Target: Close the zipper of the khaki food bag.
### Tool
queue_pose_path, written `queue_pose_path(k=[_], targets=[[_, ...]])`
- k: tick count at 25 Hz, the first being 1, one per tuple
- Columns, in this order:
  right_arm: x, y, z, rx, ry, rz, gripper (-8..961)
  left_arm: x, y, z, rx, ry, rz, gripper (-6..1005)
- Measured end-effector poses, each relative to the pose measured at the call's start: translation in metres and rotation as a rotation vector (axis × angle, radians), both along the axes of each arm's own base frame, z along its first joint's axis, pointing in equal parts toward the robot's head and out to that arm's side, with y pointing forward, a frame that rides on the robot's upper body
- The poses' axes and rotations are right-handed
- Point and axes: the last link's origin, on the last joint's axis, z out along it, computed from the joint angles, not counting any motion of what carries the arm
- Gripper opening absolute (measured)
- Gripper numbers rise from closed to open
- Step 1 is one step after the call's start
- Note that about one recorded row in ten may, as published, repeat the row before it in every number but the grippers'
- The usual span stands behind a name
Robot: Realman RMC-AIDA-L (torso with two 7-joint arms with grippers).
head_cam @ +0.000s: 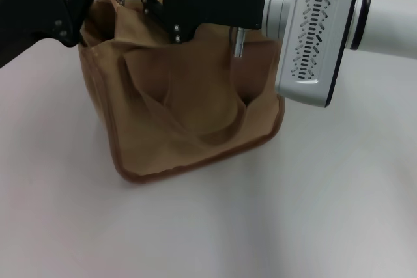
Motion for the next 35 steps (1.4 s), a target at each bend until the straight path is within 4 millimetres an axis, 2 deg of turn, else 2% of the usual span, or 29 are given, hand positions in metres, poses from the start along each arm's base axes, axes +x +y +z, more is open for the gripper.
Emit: queue_pose_path(k=[13,22,35], targets=[[0.012,0.001,0.004,0.017,0.011,-0.039,3,-0.014,-0.01,0.005,0.036,-0.036,0.052,68],[0.021,0.003,0.017,0.062,0.068,-0.068,3,-0.021,-0.013,0.008,0.05,-0.038,0.082,70],[0.045,0.001,0.034,0.119,0.139,-0.139,2,-0.031,-0.02,0.012,0.07,-0.047,0.12,73]])
